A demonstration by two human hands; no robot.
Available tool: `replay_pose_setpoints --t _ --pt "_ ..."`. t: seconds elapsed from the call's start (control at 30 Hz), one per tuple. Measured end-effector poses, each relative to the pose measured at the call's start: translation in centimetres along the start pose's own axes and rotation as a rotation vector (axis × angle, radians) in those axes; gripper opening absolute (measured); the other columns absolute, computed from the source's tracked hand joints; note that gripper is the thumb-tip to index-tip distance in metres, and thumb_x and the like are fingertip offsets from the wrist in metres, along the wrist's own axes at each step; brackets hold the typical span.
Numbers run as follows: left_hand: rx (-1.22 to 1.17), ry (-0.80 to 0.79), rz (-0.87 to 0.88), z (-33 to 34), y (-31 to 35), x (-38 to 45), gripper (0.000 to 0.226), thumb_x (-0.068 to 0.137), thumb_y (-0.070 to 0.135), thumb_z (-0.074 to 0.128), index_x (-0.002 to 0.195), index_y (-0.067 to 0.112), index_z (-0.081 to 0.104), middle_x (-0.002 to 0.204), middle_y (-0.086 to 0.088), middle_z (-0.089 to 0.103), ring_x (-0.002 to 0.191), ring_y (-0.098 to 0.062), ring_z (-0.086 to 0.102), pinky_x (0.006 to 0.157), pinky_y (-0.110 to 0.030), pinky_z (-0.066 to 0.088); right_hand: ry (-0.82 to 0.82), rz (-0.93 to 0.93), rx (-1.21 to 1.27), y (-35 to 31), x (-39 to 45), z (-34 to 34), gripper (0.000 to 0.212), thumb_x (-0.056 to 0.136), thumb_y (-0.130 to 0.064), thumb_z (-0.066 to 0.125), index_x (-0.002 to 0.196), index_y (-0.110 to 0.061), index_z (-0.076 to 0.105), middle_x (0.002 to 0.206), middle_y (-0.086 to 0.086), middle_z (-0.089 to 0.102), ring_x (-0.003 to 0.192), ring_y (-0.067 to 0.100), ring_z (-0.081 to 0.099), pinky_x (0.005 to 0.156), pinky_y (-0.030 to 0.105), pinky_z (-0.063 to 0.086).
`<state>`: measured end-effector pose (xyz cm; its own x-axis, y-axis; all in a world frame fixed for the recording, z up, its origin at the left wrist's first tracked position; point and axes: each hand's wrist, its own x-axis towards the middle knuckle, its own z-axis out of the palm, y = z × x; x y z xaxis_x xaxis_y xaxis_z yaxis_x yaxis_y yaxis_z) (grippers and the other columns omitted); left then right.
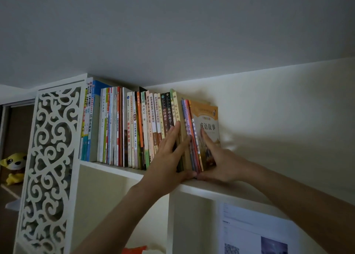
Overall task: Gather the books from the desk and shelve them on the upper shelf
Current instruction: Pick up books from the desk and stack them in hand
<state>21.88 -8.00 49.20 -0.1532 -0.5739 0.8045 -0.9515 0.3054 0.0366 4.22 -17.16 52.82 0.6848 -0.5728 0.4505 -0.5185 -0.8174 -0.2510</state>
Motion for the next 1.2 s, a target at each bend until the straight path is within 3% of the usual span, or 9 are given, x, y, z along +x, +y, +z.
replay_pose_setpoints --t 0.1,0.17,0.3,0.5,0.77,0.9,1.0,1.1,1.2 --pt "0.173 -0.038 -0.082 -0.7 2.4 0.0 0.089 0.084 0.050 0.062 0.153 0.031 0.009 0.158 -0.001 -0.023 0.147 -0.021 -0.015 0.120 -0.045 0.007 -0.028 0.084 0.019 -2.0 -1.4 -0.4 0.126 0.075 -0.041 0.079 0.148 -0.036 -0.023 0.161 0.002 0.013 0.144 0.023 0.027 0.116 0.037 0.031" --pt "0.258 -0.044 -0.102 -1.6 4.7 -0.6 0.068 0.090 0.042 0.058 0.149 0.031 0.027 0.160 -0.013 0.002 0.148 -0.031 0.006 0.118 -0.044 0.013 -0.006 0.067 0.008 -4.3 -3.7 -0.9 0.094 0.080 -0.037 0.074 0.154 -0.026 0.017 0.150 0.002 0.037 0.134 0.023 0.043 0.110 0.035 0.039" --pt "-0.072 0.165 0.114 -1.6 10.9 -5.8 0.012 0.092 0.017 0.058 0.101 0.018 0.064 0.099 0.002 0.065 0.092 -0.014 0.059 0.078 -0.023 0.048 0.359 -0.113 -0.207 -6.2 -14.2 -1.1 0.015 0.086 -0.022 0.062 0.092 -0.016 0.075 0.089 0.001 0.072 0.081 0.017 0.068 0.076 0.030 0.054" --pt "-0.565 -0.524 -0.031 10.7 19.0 -17.1 0.009 0.090 0.017 0.058 0.089 0.022 0.065 0.084 0.010 0.067 0.075 -0.008 0.064 0.073 -0.027 0.054 0.103 0.305 0.000 3.3 -32.9 8.2 0.006 0.083 -0.019 0.072 0.084 -0.021 0.078 0.067 -0.026 0.061 0.064 0.003 0.065 0.065 0.004 0.046" --pt "-0.383 -1.302 -0.613 33.1 19.5 -40.9 0.077 0.084 0.038 0.067 0.144 0.012 0.027 0.141 -0.015 0.041 0.125 -0.028 0.045 0.101 -0.034 0.043 -0.314 0.985 0.174 15.3 -56.9 29.9 0.020 0.082 -0.030 0.052 0.077 -0.016 0.066 0.070 -0.005 0.056 0.063 0.008 0.056 0.061 0.026 0.051" --pt "-0.377 -1.341 -0.825 38.6 19.4 -45.7 0.107 0.078 0.055 0.067 0.150 0.007 0.004 0.146 -0.019 0.034 0.132 -0.034 0.040 0.105 -0.044 0.041 -0.194 1.137 0.182 14.7 -57.7 34.0 0.044 0.085 -0.067 0.048 0.082 -0.025 0.059 0.079 0.004 0.060 0.070 0.011 0.060 0.060 0.020 0.045" --pt "-0.457 -1.243 -0.906 40.4 19.8 -45.7 0.096 0.082 0.041 0.071 0.146 0.003 0.011 0.142 -0.020 0.038 0.128 -0.034 0.044 0.101 -0.042 0.046 -0.162 1.266 0.252 15.5 -55.0 36.2 0.004 0.094 -0.027 0.058 0.093 -0.028 0.054 0.080 0.000 0.055 0.061 0.002 0.046 0.054 0.014 0.043" --pt "-0.494 -1.151 -1.039 41.6 19.1 -46.3 0.088 0.077 0.031 0.077 0.141 0.003 0.024 0.135 -0.019 0.046 0.121 -0.034 0.051 0.095 -0.040 0.049 -0.149 1.350 0.262 17.5 -52.4 38.7 0.052 0.095 -0.033 0.056 0.139 -0.013 0.037 0.089 0.001 0.060 0.071 0.008 0.052 0.051 0.009 0.035" --pt "-0.626 -1.081 -1.127 42.0 17.7 -47.4 0.068 0.075 0.016 0.080 0.131 0.002 0.043 0.124 -0.015 0.061 0.111 -0.030 0.061 0.088 -0.037 0.054 -0.150 1.401 0.303 18.6 -50.6 40.1 0.074 0.090 -0.034 0.065 0.145 -0.007 0.024 0.089 0.004 0.060 0.078 0.016 0.057 0.058 0.016 0.039"
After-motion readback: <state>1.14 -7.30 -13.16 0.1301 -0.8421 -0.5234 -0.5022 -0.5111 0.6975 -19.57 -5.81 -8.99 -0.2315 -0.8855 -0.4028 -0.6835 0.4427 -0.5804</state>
